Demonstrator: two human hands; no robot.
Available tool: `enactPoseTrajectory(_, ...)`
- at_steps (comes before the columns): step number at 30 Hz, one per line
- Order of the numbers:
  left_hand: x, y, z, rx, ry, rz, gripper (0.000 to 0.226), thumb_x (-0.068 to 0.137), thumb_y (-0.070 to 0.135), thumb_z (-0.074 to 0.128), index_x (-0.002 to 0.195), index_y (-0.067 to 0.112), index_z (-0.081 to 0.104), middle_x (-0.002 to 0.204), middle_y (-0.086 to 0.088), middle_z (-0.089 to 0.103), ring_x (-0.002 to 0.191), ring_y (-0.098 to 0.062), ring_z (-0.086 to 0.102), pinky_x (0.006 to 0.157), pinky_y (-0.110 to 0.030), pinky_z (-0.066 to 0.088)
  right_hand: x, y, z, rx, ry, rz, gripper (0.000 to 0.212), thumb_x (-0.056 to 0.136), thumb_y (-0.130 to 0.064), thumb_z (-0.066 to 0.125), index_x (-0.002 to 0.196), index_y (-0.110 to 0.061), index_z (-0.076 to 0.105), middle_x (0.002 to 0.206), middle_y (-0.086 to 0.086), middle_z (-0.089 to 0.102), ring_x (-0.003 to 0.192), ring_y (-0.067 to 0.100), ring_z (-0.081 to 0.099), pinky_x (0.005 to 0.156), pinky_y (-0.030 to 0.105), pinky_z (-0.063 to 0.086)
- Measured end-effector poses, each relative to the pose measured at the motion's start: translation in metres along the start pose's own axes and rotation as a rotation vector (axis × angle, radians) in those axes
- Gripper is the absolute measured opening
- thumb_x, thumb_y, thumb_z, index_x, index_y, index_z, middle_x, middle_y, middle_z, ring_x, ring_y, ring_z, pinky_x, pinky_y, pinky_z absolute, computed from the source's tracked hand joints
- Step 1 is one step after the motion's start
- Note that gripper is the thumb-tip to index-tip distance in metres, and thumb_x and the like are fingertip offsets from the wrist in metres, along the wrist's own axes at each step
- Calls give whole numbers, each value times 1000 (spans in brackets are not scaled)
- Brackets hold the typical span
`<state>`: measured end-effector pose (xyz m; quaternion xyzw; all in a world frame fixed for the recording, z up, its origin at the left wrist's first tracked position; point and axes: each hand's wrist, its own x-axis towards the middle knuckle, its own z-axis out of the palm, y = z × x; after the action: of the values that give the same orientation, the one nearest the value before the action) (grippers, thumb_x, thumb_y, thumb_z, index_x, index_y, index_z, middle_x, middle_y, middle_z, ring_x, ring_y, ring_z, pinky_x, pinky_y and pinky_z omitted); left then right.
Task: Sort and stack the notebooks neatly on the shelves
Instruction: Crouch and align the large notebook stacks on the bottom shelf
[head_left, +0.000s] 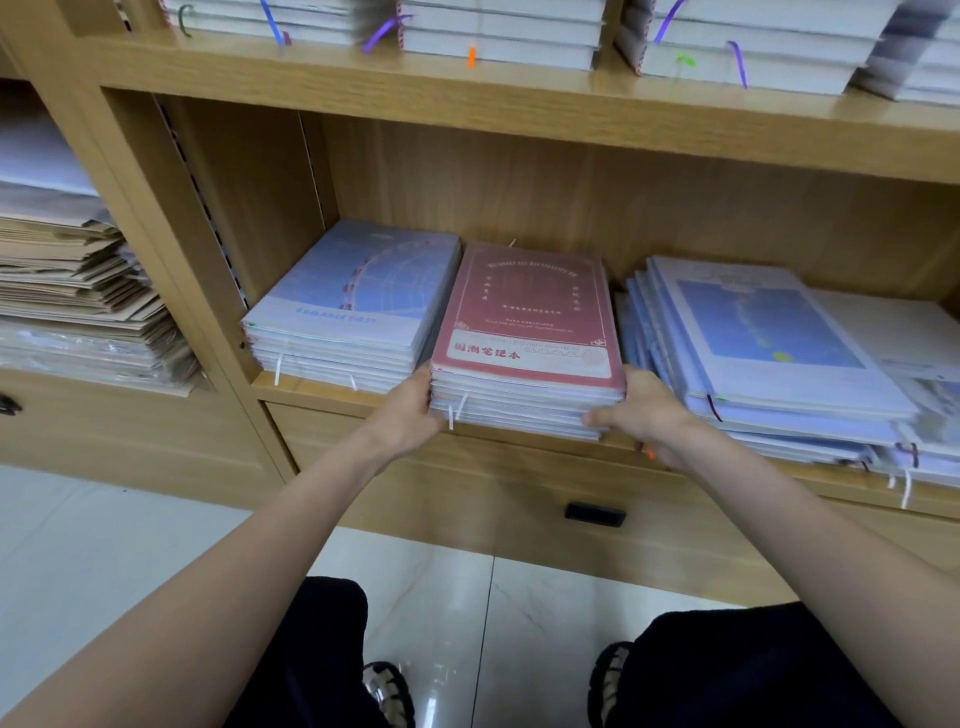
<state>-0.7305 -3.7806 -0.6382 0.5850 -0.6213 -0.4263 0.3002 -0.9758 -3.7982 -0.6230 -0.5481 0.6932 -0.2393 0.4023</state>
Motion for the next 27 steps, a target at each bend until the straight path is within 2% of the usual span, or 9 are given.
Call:
enactPoseTrajectory(2,-1,0,1,41,-6,11,54,86,-7,54,134,13,40,123,-4,56,117,-20,52,105,-34,39,4,3,0,11,0,6,56,75,-2,74,124,-11,49,119,6,59,113,27,55,100,44,45)
enactPoseTrajectory(5,-2,4,0,-52,-12,-14,51,85,-10,54,127,17,43,115,2,56,110,-14,53,94,-23,40,1,3,0,58,-17,-9,64,74,1,74,129,-13,44,122,6,58,116,27,54,101,45,45)
enactPoseTrajectory(8,-2,10,-2,-157,-14,-43,49,83,-10,58,123,16,47,117,1,58,109,-14,54,95,-24,40,-6,-1,-2,158,-63,-23,96,74,6,73,147,-24,17,124,-3,53,117,23,51,98,43,47)
enactPoseTrajectory(10,-3,9,-2,-167,-23,-78,50,83,-12,56,127,11,48,119,-1,57,112,-15,53,101,-28,39,-11,-5,-1,230,-77,-31,110,76,8,70,149,-31,-3,122,-7,49,115,19,48,93,41,47)
enactPoseTrajectory(14,-3,2,2,-93,-22,-95,57,83,-19,46,132,10,45,119,0,55,109,-12,50,98,-24,38,-11,-7,5,253,-78,-22,102,75,11,69,147,-32,11,128,-1,52,120,22,48,89,38,47)
enactPoseTrajectory(19,2,-6,0,-23,-58,-103,70,82,-25,36,143,8,30,128,0,49,122,-12,44,98,-17,33,-9,-2,8,172,-43,-39,108,73,10,70,148,-34,7,131,0,52,120,24,49,100,48,45)
enactPoseTrajectory(21,5,-11,0,40,-60,-88,74,81,-23,36,146,10,24,125,2,49,124,-14,45,103,-20,33,-10,-1,9,147,-30,-56,108,72,10,71,148,-33,8,129,0,53,119,23,50,99,48,46)
enactPoseTrajectory(24,7,-16,-1,106,-47,-71,80,81,-21,38,149,14,13,133,-2,50,126,-20,46,109,-33,35,-11,-2,9,129,-17,-83,102,73,11,69,147,-30,13,123,0,55,116,23,52,96,48,48)
enactPoseTrajectory(27,6,-13,-1,82,-64,-63,80,83,-21,39,150,13,10,137,-2,45,128,-17,43,109,-28,32,-13,-3,4,151,-48,-90,101,75,14,66,147,-32,12,118,-2,54,114,23,53,92,46,51)
